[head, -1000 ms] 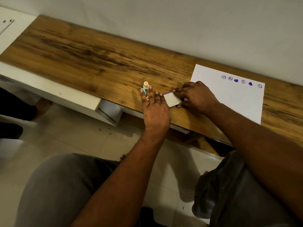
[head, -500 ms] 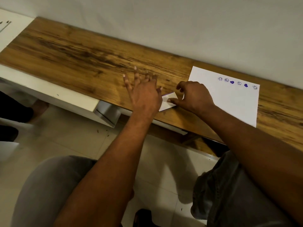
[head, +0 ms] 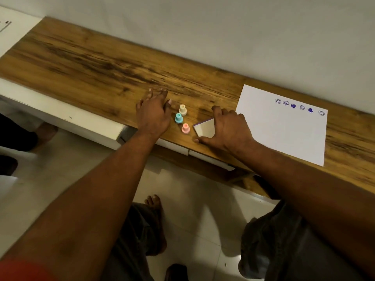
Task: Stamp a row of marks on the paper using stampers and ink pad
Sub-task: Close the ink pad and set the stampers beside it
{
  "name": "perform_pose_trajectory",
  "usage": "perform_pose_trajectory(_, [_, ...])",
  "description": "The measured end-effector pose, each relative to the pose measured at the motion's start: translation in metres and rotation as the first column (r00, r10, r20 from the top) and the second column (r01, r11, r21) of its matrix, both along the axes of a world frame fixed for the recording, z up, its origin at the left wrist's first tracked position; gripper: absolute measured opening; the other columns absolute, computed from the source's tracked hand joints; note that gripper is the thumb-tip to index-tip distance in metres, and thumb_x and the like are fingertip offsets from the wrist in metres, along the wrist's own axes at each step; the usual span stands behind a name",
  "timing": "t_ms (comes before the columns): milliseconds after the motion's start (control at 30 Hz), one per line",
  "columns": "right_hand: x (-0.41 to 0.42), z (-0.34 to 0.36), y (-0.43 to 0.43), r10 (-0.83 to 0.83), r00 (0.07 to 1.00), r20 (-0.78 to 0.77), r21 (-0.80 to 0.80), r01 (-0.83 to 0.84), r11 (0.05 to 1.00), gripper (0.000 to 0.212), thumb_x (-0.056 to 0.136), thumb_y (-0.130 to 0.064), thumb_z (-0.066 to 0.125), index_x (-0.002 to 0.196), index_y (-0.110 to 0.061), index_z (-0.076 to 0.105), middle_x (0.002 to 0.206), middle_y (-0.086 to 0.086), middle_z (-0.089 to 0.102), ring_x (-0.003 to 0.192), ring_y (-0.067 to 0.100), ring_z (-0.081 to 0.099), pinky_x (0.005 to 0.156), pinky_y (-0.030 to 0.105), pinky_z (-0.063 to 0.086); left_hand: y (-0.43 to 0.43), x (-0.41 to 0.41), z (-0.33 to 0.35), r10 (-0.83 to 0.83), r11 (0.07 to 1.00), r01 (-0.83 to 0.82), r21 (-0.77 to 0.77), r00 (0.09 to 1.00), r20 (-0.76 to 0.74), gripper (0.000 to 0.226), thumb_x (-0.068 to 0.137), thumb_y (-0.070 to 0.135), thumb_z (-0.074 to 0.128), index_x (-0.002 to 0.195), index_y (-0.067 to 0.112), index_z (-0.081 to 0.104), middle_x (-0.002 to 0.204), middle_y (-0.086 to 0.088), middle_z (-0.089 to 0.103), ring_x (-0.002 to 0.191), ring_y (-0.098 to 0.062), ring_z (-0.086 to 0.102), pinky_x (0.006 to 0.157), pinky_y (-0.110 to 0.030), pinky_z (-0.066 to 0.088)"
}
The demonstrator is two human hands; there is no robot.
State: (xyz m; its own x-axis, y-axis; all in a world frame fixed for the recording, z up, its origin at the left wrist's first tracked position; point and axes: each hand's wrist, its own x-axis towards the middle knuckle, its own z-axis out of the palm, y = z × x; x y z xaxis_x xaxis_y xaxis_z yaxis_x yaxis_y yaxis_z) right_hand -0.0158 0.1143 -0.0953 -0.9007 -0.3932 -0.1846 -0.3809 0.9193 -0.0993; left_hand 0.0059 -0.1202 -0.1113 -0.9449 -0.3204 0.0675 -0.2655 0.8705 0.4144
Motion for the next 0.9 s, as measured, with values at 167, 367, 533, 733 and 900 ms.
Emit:
perform_pose_trajectory(167, [-0.026,-0.004,-0.006,0.075,0.990,0.116,-0.112,-0.062,0.992,0.111,0.065,-0.074,0.081,0.153,-0.026,0.031,0.146,0.007,0.055,0.131,0.030,0.054,0.106,0.047,0.049,-0.006,0.013,-0.028,0.023,0.990,-0.014,0.140,0.998,-0.066,0.046,0.113,0.035,0.040,0.151,0.015,0.056,0.160,-0.004,0.051,0.157,-0.025,0.031,0.127,-0.049,0.028])
perform_pose_trajectory(367, [-0.074,-0.004,0.007,0.143,0.976,0.163,-0.178,-0.114,0.978,0.115,0.065,-0.070,0.082,0.158,-0.027,0.029,0.154,0.002,0.049,0.139,0.028,0.048,0.114,0.048,0.039,0.001,0.009,-0.035,-0.086,0.955,0.121,0.270,0.987,-0.136,0.041,0.109,0.014,0.049,0.148,0.010,0.058,0.155,-0.010,0.056,0.151,-0.024,0.043,0.126,-0.040,0.034])
perform_pose_trajectory(533, [-0.109,-0.015,0.023,0.157,0.974,0.163,-0.220,-0.119,0.968,0.109,0.068,-0.065,0.083,0.157,-0.033,0.029,0.153,0.002,0.048,0.141,0.030,0.043,0.112,0.051,0.030,0.002,0.011,-0.042,-0.104,0.967,0.133,0.217,0.985,-0.138,0.048,0.103,0.004,0.051,0.150,0.005,0.055,0.154,-0.013,0.056,0.147,-0.026,0.048,0.126,-0.044,0.034])
perform_pose_trajectory(733, [-0.142,-0.020,0.033,0.152,0.978,0.142,-0.250,-0.113,0.962,0.110,0.068,-0.065,0.084,0.157,-0.032,0.028,0.155,0.002,0.047,0.141,0.031,0.042,0.114,0.052,0.027,0.006,0.010,-0.043,-0.092,0.982,0.111,0.154,0.988,-0.128,0.057,0.098,0.019,0.041,0.152,0.004,0.052,0.156,-0.015,0.054,0.147,-0.027,0.048,0.126,-0.045,0.033])
perform_pose_trajectory(900, [-0.164,-0.020,0.034,0.125,0.984,0.127,-0.280,-0.085,0.956,0.112,0.065,-0.061,0.089,0.153,-0.025,0.030,0.151,0.001,0.051,0.138,0.029,0.048,0.112,0.050,0.034,0.006,0.009,-0.045,-0.097,0.986,0.112,0.125,0.988,-0.120,0.053,0.102,0.015,0.047,0.155,0.005,0.049,0.159,-0.013,0.051,0.149,-0.026,0.046,0.127,-0.043,0.031])
